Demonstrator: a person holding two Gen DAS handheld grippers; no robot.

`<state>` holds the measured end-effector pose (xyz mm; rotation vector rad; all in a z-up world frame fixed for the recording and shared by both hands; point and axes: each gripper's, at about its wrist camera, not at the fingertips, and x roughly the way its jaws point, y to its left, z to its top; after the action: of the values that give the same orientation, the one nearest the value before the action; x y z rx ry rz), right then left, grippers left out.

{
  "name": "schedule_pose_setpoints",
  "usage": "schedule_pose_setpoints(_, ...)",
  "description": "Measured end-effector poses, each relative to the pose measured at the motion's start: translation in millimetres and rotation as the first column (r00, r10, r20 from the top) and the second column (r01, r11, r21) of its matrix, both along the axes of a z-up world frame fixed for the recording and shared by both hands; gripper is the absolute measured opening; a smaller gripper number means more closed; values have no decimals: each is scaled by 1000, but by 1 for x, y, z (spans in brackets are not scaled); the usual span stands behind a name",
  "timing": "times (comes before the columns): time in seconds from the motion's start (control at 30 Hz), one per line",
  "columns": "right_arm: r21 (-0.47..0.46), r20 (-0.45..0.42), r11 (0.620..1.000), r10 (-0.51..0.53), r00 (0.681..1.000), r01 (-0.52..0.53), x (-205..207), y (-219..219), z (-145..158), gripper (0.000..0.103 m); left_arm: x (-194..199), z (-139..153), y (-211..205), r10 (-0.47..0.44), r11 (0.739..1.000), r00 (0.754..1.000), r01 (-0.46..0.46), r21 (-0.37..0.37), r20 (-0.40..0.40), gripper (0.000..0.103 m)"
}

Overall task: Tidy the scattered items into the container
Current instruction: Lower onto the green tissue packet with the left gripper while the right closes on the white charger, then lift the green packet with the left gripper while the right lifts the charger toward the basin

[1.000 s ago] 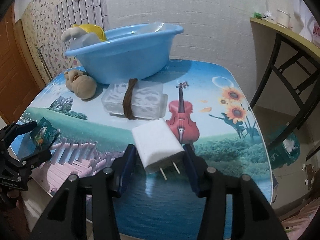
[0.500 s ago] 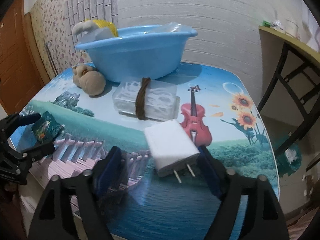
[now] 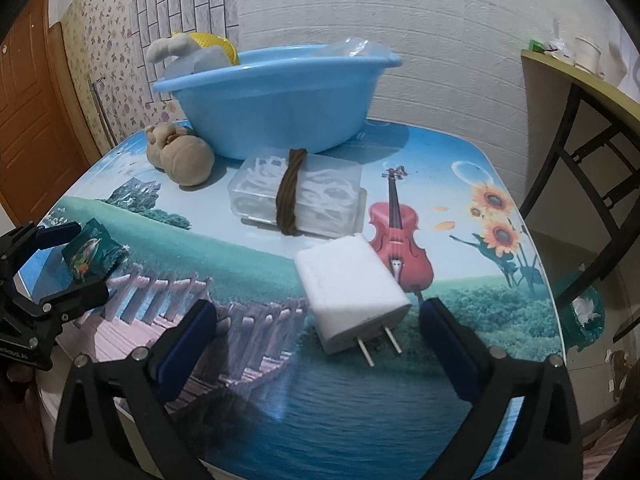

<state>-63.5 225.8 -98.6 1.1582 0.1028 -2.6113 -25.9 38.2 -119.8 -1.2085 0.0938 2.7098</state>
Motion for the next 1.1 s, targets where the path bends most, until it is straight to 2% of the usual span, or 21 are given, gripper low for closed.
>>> schedule_pose_setpoints(0.5,3,-7,1000,-14,1000,14,1,2,1,102,-1,1,0,1,1000,1000,-1,0,1,102)
schedule_pose_setpoints(0.77,-1,-21,999,-44,999,44,2,9,3,83,-1,0,0,6,1000,1000,-6,-5,3,103)
schedule_pose_setpoints(0.83,-3,-27,999,-49,998,49,2,11,4,65,-1,1,0,10,1000,1000,-10,-7,8,102)
schedule_pose_setpoints(0.9,-4,-31,998,-58,998,58,2,13,6,51,-1,1,0,8,1000,1000,-8,-5,12,99)
schedule_pose_setpoints(0.93,-6,-30,998,-62,998,61,2,14,6,48,0,2,0,6,1000,1000,-6,-6,10,93)
schedule_pose_setpoints(0.97,-13,-26,998,-61,998,60,1,16,6,48,1,3,0,2,1000,1000,-2,-6,10,85)
schedule_pose_setpoints(1.03,-5,-20,999,-54,998,54,2,16,7,47,1,5,0,-6,1000,1000,6,-5,18,79)
schedule_pose_setpoints(1.1,1,-13,999,-46,999,46,2,15,8,47,2,7,-1,-8,1000,1000,8,-2,19,70)
